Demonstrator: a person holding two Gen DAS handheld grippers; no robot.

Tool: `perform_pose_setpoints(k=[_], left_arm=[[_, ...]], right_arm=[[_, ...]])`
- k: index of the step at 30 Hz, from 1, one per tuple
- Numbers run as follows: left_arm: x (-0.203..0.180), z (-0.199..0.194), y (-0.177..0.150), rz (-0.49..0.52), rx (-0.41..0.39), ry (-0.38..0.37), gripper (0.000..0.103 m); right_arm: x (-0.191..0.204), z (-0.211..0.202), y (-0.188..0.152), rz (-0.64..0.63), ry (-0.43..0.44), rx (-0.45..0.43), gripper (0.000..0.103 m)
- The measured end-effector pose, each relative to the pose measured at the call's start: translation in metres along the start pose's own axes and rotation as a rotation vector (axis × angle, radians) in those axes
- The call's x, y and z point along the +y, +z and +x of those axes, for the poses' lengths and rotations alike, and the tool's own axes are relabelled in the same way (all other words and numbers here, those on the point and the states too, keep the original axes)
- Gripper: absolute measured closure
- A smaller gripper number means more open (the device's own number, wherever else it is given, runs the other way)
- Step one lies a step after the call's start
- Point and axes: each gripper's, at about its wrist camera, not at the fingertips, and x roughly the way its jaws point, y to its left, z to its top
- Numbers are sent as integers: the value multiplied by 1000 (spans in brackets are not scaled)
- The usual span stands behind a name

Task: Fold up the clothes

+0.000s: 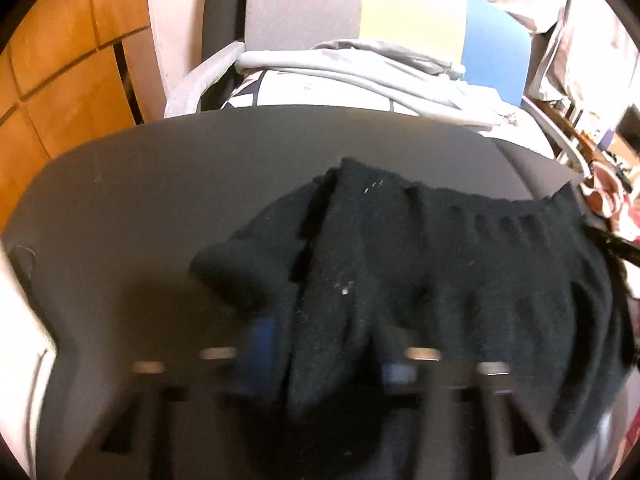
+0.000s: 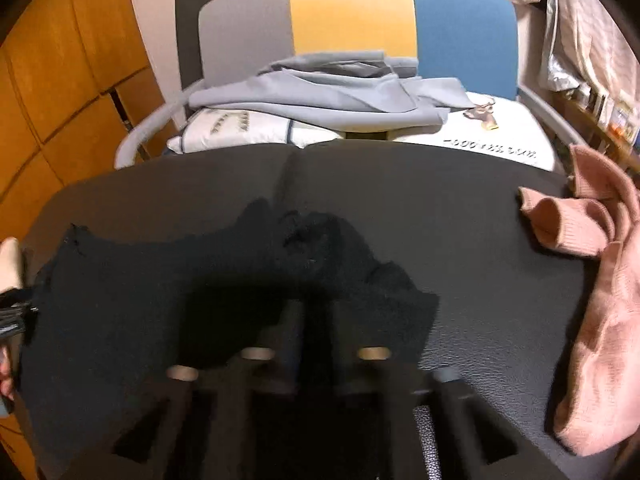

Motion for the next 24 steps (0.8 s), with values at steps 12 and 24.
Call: perform_pose_setpoints(k=[12,24], left_arm=[[41,-3,-2,-192,5,-112,52],[43,-66,-99,-226,-36,-170,24]], right_arm=[[-44,-14,-25,270,67,-79,92],[-21,-111,-139,323,229,-70,73]])
